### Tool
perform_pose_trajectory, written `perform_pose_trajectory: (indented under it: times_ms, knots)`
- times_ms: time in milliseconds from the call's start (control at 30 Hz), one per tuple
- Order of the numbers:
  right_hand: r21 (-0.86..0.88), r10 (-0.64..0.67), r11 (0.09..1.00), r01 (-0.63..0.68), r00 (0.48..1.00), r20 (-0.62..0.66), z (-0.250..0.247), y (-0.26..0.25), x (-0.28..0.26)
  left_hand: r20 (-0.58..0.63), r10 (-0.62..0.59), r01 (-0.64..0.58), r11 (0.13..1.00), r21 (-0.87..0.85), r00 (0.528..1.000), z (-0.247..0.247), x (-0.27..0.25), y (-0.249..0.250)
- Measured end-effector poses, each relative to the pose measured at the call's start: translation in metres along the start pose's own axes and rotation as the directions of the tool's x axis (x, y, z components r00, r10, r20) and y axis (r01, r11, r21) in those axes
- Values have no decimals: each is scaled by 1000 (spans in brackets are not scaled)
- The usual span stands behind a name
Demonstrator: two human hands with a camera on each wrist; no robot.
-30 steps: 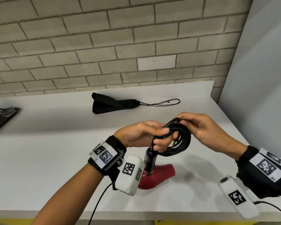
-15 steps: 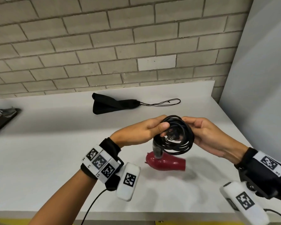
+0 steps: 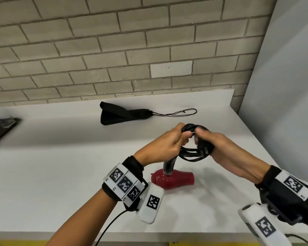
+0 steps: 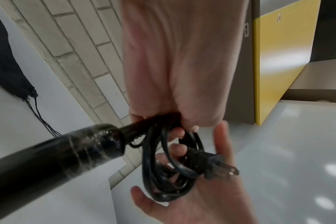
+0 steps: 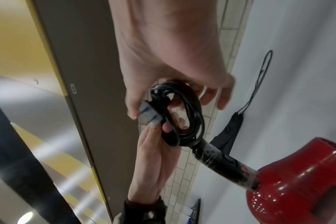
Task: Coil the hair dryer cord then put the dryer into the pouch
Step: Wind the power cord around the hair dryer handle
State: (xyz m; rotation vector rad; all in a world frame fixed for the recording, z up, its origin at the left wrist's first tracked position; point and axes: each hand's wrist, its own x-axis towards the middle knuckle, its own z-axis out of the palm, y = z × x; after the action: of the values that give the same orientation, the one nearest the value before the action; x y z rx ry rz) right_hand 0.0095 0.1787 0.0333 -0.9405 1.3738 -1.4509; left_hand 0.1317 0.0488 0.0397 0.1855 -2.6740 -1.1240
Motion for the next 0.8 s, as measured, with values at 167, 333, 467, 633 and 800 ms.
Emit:
perform_pose_trajectory:
  times_ms: [167, 333, 467, 633, 800]
  knots:
    - [-223, 65, 972, -75, 996, -56, -6, 7, -1, -20, -27, 29, 992, 120, 999, 3, 3, -1]
    - [-701, 64, 700, -133, 990, -123, -7, 8, -9, -43, -63, 68, 986, 151, 997, 7, 7, -8]
    - [-887, -76, 436, -154, 975, -207, 0, 9, -10, -82, -87, 98, 985, 139, 993, 12, 11, -13]
    - [-910, -104, 410, -69, 987, -122, -11, -5, -27, -70, -90, 99, 985, 141, 993, 2, 11, -19]
    - [-804, 6, 594, -29, 999, -32, -44, -4, -43, 7, -21, 20, 986, 164, 1000, -19, 3, -23]
